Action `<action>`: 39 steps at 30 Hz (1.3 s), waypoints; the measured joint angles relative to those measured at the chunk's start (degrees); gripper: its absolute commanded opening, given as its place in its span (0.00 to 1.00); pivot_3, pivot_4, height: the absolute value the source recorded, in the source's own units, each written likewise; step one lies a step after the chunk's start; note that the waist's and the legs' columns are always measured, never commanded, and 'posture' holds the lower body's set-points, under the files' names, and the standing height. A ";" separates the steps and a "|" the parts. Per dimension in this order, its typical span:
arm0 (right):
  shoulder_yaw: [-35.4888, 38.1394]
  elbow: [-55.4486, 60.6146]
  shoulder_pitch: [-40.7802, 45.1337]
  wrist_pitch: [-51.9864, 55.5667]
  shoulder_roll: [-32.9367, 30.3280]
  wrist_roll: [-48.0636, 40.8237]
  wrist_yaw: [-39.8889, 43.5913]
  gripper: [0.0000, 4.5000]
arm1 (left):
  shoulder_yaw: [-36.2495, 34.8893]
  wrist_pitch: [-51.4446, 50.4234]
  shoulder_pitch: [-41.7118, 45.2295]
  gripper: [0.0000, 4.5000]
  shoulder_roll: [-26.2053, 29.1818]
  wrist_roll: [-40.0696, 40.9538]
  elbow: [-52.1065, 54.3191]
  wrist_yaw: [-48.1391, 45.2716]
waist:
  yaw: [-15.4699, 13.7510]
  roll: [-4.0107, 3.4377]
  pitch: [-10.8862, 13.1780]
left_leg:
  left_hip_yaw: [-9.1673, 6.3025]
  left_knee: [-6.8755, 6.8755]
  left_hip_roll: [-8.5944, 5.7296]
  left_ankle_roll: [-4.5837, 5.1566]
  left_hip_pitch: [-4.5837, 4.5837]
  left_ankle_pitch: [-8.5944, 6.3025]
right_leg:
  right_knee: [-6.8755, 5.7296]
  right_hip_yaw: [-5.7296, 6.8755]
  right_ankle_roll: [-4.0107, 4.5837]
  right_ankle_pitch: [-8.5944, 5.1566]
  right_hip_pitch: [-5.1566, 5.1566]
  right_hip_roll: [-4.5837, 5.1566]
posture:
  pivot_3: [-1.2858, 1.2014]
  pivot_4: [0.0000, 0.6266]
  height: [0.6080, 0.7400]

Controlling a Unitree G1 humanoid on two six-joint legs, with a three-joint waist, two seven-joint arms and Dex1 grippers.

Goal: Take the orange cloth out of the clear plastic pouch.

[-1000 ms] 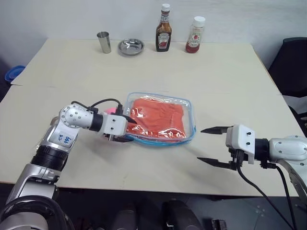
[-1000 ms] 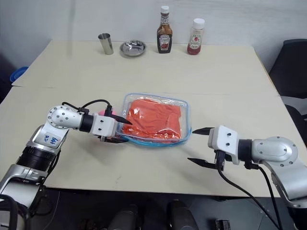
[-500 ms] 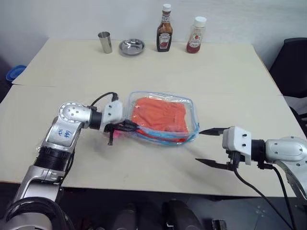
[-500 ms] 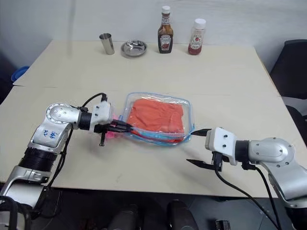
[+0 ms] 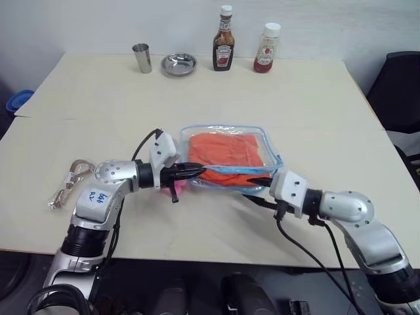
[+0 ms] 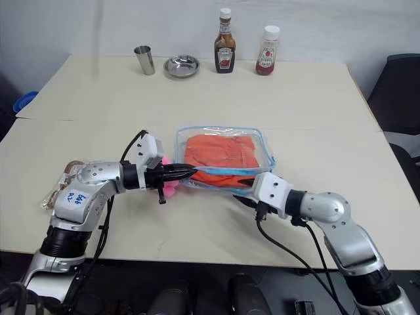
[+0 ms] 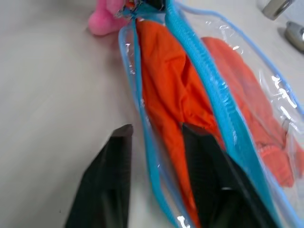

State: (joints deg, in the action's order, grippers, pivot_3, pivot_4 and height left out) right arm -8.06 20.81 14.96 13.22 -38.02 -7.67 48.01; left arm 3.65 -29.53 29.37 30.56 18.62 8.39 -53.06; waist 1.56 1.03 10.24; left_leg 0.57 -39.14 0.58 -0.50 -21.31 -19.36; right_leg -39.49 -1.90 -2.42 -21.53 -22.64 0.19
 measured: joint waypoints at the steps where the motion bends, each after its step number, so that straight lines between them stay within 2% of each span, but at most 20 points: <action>1: -0.72 -0.93 1.10 -0.71 0.69 0.69 -0.32 0.33 | 0.07 0.00 0.00 0.00 0.02 -0.01 0.12 0.04 | 0.06 0.00 0.00 | 0.00 0.00 0.00 0.00 0.01 0.00 | 0.00 0.00 0.00 0.00 0.00 0.00 | 0.52 0.24 1.00; 6: -4.21 -5.86 4.17 -4.23 2.62 4.49 -0.89 0.33 | 0.63 0.05 -0.28 0.00 0.77 -0.24 0.21 0.18 | 0.05 0.00 0.00 | 0.01 0.01 0.00 0.00 0.00 0.00 | 0.00 -0.01 0.00 0.00 -0.01 0.00 | 0.52 0.24 1.00; 7: -5.03 -6.86 4.73 -4.90 2.78 5.04 -0.76 0.37 | 0.72 0.07 -0.46 0.00 0.95 -0.24 0.29 0.23 | 0.04 0.00 0.00 | 0.01 0.01 -0.01 0.00 0.01 0.00 | 0.00 0.00 0.00 0.00 -0.01 0.01 | 0.52 0.24 1.00; 9: -6.25 -8.85 6.13 -6.67 3.28 6.82 -0.75 0.47 | 0.91 0.07 -0.79 0.00 1.00 -0.24 0.44 0.36 | 0.08 0.00 0.00 | 0.01 0.01 -0.01 0.00 0.01 0.00 | 0.00 0.01 0.00 0.00 -0.02 0.00 | 0.52 0.24 1.00; 14: -9.03 -13.54 8.82 -12.49 4.33 13.41 -2.97 0.84 | 1.81 0.03 -0.87 0.00 0.94 -0.23 1.30 0.59 | 0.06 0.00 0.00 | 0.01 0.01 -0.01 0.00 0.00 0.00 | 0.00 0.01 0.00 0.00 -0.03 0.01 | 0.52 0.24 1.00; 20: -11.47 -18.34 9.15 -19.73 4.51 20.13 -5.68 0.84 | 2.06 -0.42 -0.88 0.00 0.91 -0.21 1.88 0.86 | 0.11 0.00 0.00 | 0.01 0.01 -0.01 -0.01 0.00 0.01 | -0.01 0.01 0.00 0.00 -0.02 0.00 | 0.52 0.24 1.00; 24: -11.37 -19.94 10.18 -19.41 6.21 20.44 -6.66 0.84 | 2.04 -0.44 -0.89 0.00 0.92 -0.20 2.04 0.87 | 0.17 0.00 0.00 | 0.01 0.01 -0.01 -0.02 0.00 0.01 | -0.02 0.01 0.00 0.00 -0.02 0.00 | 0.52 0.24 1.00; 28: -10.00 -20.03 10.63 -15.97 8.64 17.13 -5.79 0.84 | 2.03 -0.48 -1.10 0.00 0.94 -0.18 2.44 0.92 | 0.09 0.00 0.00 | 0.01 0.01 0.00 -0.02 0.00 0.01 | -0.03 0.01 0.00 0.00 -0.02 0.00 | 0.52 0.24 1.00; 31: -9.47 -19.85 10.71 -14.89 8.43 16.62 -5.24 0.84 | 2.04 -0.53 -1.82 0.00 0.95 -0.10 2.98 0.95 | 0.08 0.00 0.00 | 0.01 0.01 0.00 -0.02 0.00 0.01 | -0.02 0.01 0.00 0.00 -0.02 0.01 | 0.52 0.24 1.00; 39: -12.07 -24.68 13.70 -25.81 5.52 28.02 -9.73 0.84 | 2.00 -1.26 -2.49 0.00 0.94 0.04 4.29 1.31 | 0.24 0.00 0.00 | 0.01 0.02 0.00 -0.02 0.01 0.01 | -0.01 0.01 0.00 0.00 -0.03 0.00 | 0.52 0.24 1.00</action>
State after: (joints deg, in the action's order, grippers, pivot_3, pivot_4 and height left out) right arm -20.13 -3.87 28.66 -12.59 -32.50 20.34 38.28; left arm 5.65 -30.78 26.88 31.50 18.66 12.69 -51.76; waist 1.81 1.02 10.24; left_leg 0.58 -39.12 0.57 -0.52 -21.29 -19.35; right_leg -39.50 -1.89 -2.42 -21.54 -22.68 0.19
